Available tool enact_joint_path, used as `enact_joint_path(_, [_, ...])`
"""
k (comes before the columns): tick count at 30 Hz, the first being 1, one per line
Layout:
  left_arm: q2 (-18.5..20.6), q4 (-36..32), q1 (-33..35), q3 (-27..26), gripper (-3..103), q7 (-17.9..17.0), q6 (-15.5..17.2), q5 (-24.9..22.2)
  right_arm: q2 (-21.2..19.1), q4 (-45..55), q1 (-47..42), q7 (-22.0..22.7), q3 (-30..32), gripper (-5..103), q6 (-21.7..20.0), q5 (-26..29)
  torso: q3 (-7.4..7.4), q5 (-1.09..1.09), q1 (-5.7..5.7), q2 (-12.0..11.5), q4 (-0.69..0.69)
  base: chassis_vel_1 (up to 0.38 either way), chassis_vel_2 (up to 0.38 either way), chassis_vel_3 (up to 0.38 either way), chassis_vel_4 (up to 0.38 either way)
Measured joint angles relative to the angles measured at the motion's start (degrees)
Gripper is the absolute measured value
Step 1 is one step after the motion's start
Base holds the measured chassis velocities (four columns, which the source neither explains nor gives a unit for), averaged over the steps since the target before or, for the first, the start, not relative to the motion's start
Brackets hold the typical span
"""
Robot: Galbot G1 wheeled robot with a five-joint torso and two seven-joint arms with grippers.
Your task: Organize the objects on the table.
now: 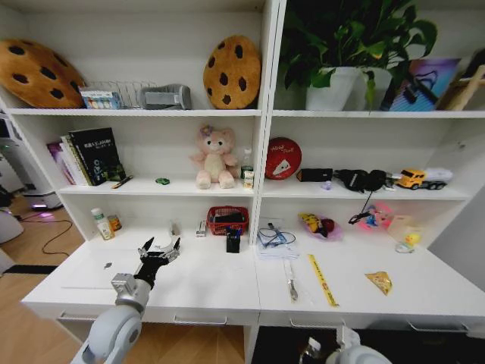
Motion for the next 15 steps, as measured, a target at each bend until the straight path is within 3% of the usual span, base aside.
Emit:
enact_joint_path(3, [0.0,0.0,0.0,0.0,100,0.0,0.0,0.0,2.3,-12.7,0.7,-6.8,-0.2,26,0.0,-8.1,0.0,0.01,0.0,0.0,0.01,0.0,0.0,0.0,0.0])
enact_joint_path(4, [0.0,0.0,0.0,0.0,100,0.0,0.0,0.0,2.3,-12.7,0.7,-6.8,-0.2,26,0.0,-8.1,0.0,0.01,0.0,0.0,0.01,0.0,0.0,0.0,0.0])
enact_joint_path(6, [0.0,0.0,0.0,0.0,100,0.0,0.0,0.0,4.6,-21.9,1.8,-12.4,-0.5,26,0.1,-14.2,0.0,0.0,0.0,0.0,0.0,0.0,0.0,0.0,0.0])
enact_joint_path(8, [0.0,0.0,0.0,0.0,100,0.0,0.0,0.0,5.4,-24.6,2.2,-14.8,-0.5,26,-0.1,-15.9,0.0,0.0,0.0,0.0,-0.01,0.0,0.0,0.0,0.0])
enact_joint_path(9, [0.0,0.0,0.0,0.0,100,0.0,0.0,0.0,7.5,-33.4,3.4,-23.6,-0.9,26,0.8,-23.1,0.0,-0.01,0.0,0.0,0.0,0.0,0.0,0.0,0.0])
enact_joint_path(10, [0.0,0.0,0.0,0.0,100,0.0,0.0,0.0,7.5,-33.4,3.4,-23.6,-0.9,26,0.8,-23.1,0.0,-0.01,0.0,0.0,0.0,0.0,0.0,0.0,0.0])
enact_joint_path(11, [0.0,0.0,0.0,0.0,100,0.0,0.0,0.0,9.6,-41.5,5.2,-32.3,-2.0,26,3.3,-31.9,0.0,0.0,0.0,0.0,-0.02,0.0,0.0,0.0,0.0])
enact_joint_path(12, [0.0,0.0,0.0,0.0,100,0.0,0.0,0.0,9.6,-41.5,5.2,-32.3,-2.0,26,3.3,-31.9,0.0,0.0,0.0,0.0,-0.02,0.0,0.0,0.0,0.0])
enact_joint_path(14, [0.0,0.0,0.0,0.0,100,0.0,0.0,0.0,13.2,-54.2,9.4,-46.8,-4.3,26,9.6,-43.7,0.0,0.0,0.0,0.0,-0.01,0.0,0.0,0.0,0.0])
enact_joint_path(15, [0.0,0.0,0.0,0.0,100,0.0,0.0,0.0,13.2,-54.2,9.4,-46.8,-4.3,26,9.6,-43.7,0.0,0.0,0.0,0.0,-0.01,0.0,0.0,0.0,0.0])
